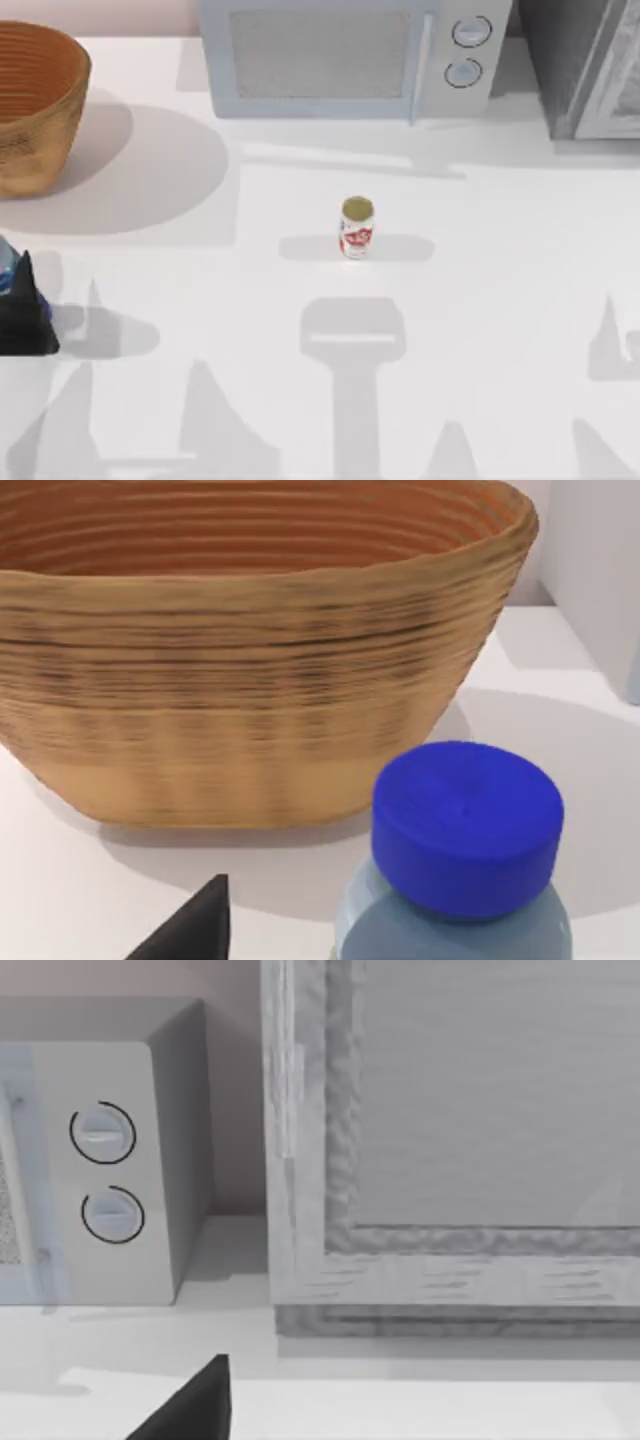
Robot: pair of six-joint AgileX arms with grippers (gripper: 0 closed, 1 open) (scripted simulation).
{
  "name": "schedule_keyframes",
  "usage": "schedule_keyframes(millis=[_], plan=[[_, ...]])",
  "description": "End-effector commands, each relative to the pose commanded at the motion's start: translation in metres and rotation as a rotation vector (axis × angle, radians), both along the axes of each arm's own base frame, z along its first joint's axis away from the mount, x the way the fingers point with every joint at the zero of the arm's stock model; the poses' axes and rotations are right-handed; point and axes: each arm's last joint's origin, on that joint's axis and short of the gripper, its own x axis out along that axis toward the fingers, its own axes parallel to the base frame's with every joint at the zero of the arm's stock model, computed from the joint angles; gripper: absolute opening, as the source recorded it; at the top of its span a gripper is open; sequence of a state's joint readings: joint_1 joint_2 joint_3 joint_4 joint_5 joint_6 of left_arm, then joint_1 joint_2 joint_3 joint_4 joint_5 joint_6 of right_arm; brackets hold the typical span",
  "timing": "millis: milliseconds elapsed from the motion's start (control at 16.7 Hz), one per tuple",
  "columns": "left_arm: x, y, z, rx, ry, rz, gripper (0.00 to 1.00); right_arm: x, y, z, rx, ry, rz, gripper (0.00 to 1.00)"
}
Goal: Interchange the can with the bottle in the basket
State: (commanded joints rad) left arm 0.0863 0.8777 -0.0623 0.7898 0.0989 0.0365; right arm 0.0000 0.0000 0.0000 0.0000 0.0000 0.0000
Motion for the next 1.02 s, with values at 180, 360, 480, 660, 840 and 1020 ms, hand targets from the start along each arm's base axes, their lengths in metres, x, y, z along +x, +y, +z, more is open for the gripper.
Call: schedule_keyframes(millis=[180, 360, 480, 660, 840, 1020], plan=[[0.006, 0.003, -0.014, -0.001, 0.042, -0.011, 1.00, 0.000, 0.000, 0.000, 0.000, 0.000, 0.000, 1.00], [0.008, 0.005, -0.026, -0.004, 0.083, -0.016, 1.00, 0.000, 0.000, 0.000, 0.000, 0.000, 0.000, 1.00], [0.007, 0.007, -0.033, -0.008, 0.108, -0.015, 1.00, 0.000, 0.000, 0.000, 0.000, 0.000, 0.000, 1.00], [0.005, 0.008, -0.040, -0.012, 0.133, -0.010, 1.00, 0.000, 0.000, 0.000, 0.000, 0.000, 0.000, 1.00], [0.005, 0.009, -0.041, -0.013, 0.137, -0.009, 1.00, 0.000, 0.000, 0.000, 0.000, 0.000, 0.000, 1.00], [0.020, 0.010, -0.036, -0.007, 0.103, -0.013, 1.00, 0.000, 0.000, 0.000, 0.000, 0.000, 0.000, 1.00]])
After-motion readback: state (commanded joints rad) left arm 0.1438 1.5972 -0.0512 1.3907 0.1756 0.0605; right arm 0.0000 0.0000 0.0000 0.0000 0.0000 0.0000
